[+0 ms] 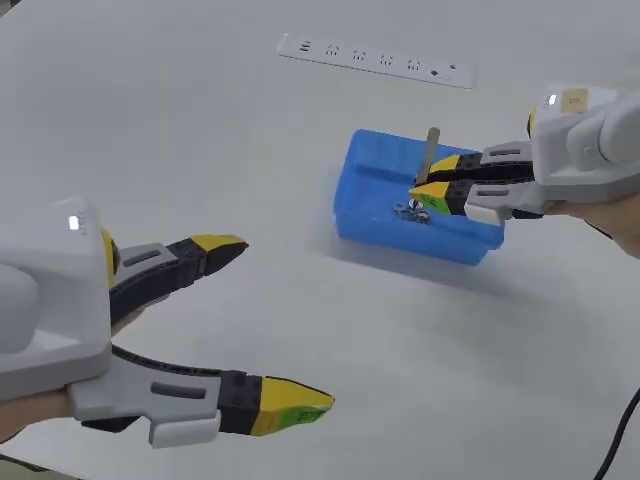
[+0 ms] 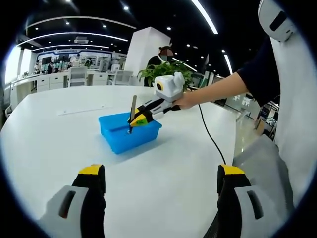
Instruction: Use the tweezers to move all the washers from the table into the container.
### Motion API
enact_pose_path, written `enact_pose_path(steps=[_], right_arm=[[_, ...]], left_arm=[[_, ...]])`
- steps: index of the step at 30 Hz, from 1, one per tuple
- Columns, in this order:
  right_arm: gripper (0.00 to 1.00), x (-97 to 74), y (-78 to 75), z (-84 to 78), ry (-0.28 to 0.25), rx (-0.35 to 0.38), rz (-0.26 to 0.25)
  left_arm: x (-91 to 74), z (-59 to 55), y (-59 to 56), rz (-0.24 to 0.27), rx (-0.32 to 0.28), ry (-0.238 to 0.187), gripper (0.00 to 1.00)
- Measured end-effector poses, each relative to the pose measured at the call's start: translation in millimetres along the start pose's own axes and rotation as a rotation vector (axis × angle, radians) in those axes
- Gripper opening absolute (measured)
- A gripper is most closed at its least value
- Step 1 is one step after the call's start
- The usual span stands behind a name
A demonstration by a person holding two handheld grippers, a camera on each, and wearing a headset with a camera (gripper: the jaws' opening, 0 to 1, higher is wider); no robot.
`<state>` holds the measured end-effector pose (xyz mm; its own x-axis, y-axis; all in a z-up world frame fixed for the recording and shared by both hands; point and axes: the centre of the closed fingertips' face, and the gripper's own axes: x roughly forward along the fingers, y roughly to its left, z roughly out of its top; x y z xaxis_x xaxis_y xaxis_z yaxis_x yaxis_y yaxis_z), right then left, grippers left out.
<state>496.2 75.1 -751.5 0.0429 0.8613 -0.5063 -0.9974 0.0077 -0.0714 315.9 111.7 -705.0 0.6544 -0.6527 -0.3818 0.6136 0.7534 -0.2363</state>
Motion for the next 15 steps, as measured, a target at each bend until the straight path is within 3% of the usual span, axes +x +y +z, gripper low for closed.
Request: enact_pose_path(steps=[11, 12, 15], right_arm=[[0.09, -2.3, 3.0, 1.4, 0.002, -0.007, -0.001], [0.08, -3.1, 3.6, 2.2, 0.001, -0.007, 0.000], [0.08, -5.2, 5.1, 5.4, -0.002, -0.013, -0.001]], left_arm=[[0.2, 5.2, -0.1, 0.007, -0.004, -0.014, 0.99], [0.2, 7.5, 0.8, 0.010, -0.007, -0.021, 0.99], [4.9, 28.6, 6.5, 0.011, -0.014, -0.091, 0.99]])
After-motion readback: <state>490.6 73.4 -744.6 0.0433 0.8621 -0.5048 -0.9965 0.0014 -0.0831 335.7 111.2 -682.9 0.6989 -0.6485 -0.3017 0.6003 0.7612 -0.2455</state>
